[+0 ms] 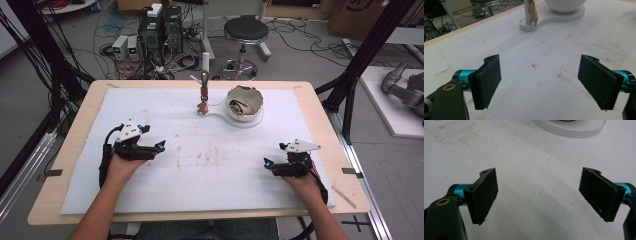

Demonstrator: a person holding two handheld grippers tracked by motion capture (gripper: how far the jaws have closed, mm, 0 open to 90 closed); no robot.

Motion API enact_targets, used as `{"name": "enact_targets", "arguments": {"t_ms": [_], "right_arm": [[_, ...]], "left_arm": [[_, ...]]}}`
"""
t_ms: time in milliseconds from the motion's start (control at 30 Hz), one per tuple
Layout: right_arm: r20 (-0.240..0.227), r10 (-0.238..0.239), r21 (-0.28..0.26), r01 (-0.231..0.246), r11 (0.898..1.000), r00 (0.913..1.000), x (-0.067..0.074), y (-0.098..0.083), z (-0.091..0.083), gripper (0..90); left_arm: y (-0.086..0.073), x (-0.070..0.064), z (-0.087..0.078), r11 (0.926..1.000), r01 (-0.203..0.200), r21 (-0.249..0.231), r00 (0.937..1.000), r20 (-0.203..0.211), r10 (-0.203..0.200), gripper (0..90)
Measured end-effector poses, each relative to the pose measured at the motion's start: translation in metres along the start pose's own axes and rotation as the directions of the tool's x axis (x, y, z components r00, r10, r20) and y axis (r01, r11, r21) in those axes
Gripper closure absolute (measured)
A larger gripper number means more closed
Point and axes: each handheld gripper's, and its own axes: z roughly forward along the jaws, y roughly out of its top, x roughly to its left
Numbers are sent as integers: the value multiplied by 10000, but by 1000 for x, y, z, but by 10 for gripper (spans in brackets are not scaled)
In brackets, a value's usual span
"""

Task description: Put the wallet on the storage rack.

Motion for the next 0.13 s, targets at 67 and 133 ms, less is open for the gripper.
{"name": "enact_targets", "arguments": {"t_ms": [67, 133], "right_arm": [[26, -39, -11, 39, 10000, 10000, 0, 0, 0, 158], [4, 5, 6, -5, 10000, 10000, 0, 0, 0, 158]], "left_arm": [[0, 0, 0, 10000, 34, -3, 10000, 21, -34, 188], [-1, 0, 1, 9999, 108, -9, 9999, 40, -108, 188]]}}
